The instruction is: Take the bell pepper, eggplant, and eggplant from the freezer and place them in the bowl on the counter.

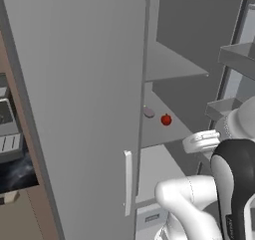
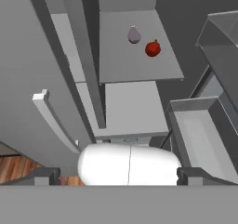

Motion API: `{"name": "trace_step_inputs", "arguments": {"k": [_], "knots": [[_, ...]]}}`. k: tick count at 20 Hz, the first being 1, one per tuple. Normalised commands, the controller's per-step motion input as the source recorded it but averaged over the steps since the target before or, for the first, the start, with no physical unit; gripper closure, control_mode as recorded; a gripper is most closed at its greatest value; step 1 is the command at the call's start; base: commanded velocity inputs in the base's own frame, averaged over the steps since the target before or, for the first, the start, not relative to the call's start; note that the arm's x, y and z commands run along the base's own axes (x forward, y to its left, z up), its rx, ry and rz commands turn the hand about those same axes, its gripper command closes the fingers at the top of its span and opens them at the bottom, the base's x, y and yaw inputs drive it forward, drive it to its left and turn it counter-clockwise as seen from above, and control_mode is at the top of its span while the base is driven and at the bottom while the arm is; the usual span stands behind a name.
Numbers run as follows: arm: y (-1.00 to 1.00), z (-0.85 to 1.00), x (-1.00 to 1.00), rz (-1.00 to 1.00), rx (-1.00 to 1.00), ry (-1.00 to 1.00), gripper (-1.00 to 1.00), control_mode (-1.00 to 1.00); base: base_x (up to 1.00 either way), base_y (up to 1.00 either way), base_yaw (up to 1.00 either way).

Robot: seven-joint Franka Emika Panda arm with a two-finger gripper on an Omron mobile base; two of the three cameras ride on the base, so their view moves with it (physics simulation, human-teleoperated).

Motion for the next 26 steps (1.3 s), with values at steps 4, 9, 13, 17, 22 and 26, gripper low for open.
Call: {"name": "trace_step_inputs", "arguments": {"k": [4,9,13,17,22,26], "knots": [[0.0,0.0,0.0,0.0,0.0,0.0,-1.0,1.0,1.0,0.0,-0.01],[0.0,0.0,0.0,0.0,0.0,0.0,-1.0,1.0,1.0,0.17,0.0],[0.0,0.0,0.0,0.0,0.0,0.0,-1.0,1.0,0.47,0.72,0.2],[0.0,0.0,0.0,0.0,0.0,0.0,-1.0,1.0,0.71,0.54,0.09],[0.0,0.0,0.0,0.0,0.0,0.0,-1.0,1.0,0.88,0.03,0.06],[0.0,0.0,0.0,0.0,0.0,0.0,-1.0,1.0,1.0,0.03,0.1]]}}
